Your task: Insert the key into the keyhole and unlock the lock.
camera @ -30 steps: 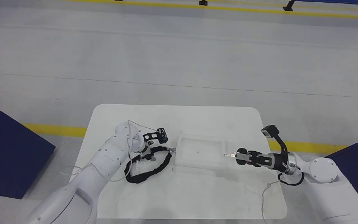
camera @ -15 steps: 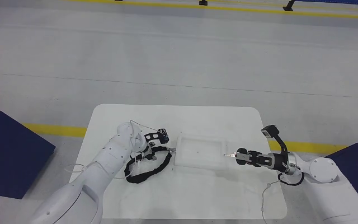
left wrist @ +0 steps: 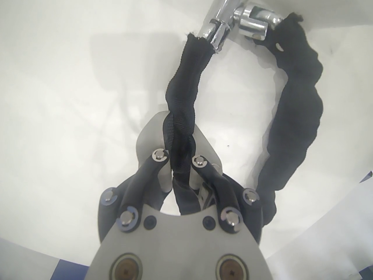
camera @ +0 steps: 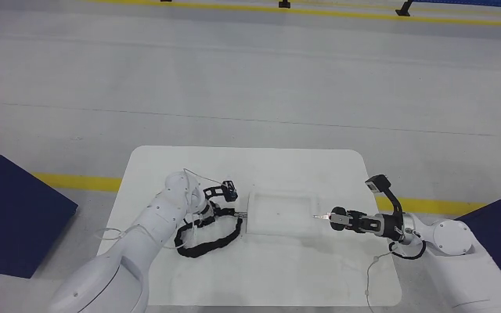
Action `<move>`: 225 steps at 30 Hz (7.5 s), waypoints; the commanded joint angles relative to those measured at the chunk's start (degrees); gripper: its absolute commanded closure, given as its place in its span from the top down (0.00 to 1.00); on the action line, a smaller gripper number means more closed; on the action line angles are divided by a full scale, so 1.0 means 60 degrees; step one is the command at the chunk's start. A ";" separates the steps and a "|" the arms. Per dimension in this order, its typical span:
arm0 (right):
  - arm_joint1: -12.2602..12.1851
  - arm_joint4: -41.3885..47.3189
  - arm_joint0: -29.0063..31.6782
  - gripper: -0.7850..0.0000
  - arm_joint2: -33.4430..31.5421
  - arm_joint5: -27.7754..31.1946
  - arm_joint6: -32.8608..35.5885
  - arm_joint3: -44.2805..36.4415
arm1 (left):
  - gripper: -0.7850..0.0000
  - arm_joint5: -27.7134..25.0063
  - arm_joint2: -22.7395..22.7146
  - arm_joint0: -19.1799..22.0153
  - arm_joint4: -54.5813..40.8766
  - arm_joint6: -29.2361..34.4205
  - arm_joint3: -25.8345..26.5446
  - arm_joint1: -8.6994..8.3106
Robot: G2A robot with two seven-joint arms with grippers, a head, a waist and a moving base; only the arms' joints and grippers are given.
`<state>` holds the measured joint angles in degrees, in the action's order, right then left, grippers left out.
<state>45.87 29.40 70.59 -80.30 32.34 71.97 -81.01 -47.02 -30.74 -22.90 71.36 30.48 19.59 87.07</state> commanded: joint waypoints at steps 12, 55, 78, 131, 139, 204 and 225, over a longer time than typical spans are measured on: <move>0.0000 0.0000 0.0000 0.00 0.0000 0.0000 0.0000 0.0000 | 0.00 0.2897 0.0152 -0.0272 0.2028 -0.1817 0.0888 -0.0504; 0.0000 0.0000 0.0000 0.00 0.0000 0.0000 0.0000 0.0000 | 0.00 0.6858 -0.5446 -0.9906 1.3236 -0.5308 1.5856 -0.4509; 0.0000 0.0000 0.0000 0.00 0.0000 0.0000 0.0000 0.0000 | 0.00 0.7527 -0.5474 -1.0077 1.4592 -0.7432 1.5914 -0.4641; 0.0000 0.0000 0.0000 0.00 0.0000 0.0000 0.0000 0.0000 | 0.00 1.0294 -0.3228 -0.7528 0.5064 -1.6746 1.0462 -0.3599; 0.0000 0.0000 0.0000 0.00 0.0000 0.0000 0.0000 0.0000 | 0.00 0.9466 -0.2724 -0.7133 0.3620 -1.7586 0.9739 -0.3200; 0.0000 0.0000 0.0000 0.00 0.0000 0.0000 0.0000 0.0000 | 0.00 0.4737 -0.0815 -0.6346 -0.1447 -1.9363 0.7806 -0.0995; 0.0208 0.2642 0.0061 0.00 0.0696 -0.1021 0.1015 -0.0200 | 0.00 0.4376 -0.0664 -0.6326 -0.1752 -1.9003 0.8186 -0.1036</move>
<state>46.95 42.76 71.15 -76.66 26.90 76.76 -82.35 -20.77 -34.73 -60.85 60.86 -83.54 68.70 80.86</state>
